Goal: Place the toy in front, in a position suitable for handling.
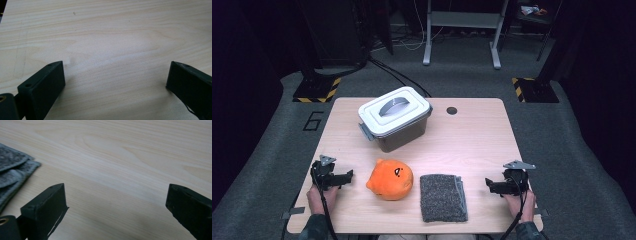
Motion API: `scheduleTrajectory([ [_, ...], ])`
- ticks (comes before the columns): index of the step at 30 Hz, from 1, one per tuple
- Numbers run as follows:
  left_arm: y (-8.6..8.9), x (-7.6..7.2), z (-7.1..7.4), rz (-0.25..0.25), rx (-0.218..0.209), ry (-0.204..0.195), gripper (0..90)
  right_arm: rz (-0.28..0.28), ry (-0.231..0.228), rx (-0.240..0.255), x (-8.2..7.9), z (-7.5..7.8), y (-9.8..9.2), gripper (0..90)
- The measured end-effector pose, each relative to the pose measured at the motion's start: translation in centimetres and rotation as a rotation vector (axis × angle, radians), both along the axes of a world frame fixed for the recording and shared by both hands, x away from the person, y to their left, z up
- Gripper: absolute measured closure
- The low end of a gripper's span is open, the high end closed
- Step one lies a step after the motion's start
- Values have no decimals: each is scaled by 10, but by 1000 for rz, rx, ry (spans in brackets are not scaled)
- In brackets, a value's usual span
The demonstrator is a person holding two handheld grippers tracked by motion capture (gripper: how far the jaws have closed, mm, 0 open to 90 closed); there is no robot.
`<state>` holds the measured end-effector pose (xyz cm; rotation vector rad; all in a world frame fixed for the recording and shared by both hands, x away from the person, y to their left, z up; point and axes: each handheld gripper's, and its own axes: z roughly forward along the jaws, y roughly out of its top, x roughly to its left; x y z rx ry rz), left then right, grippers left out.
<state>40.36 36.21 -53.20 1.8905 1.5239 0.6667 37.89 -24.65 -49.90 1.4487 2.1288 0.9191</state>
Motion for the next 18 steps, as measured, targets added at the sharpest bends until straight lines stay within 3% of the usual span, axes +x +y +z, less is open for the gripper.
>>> scheduleTrajectory([
  [10,0,0,0,0,0,0,15,76,-26,23,-9,24,31,30],
  [18,0,0,0,0,1,0,15,147,-21,28,-17,32,54,30],
])
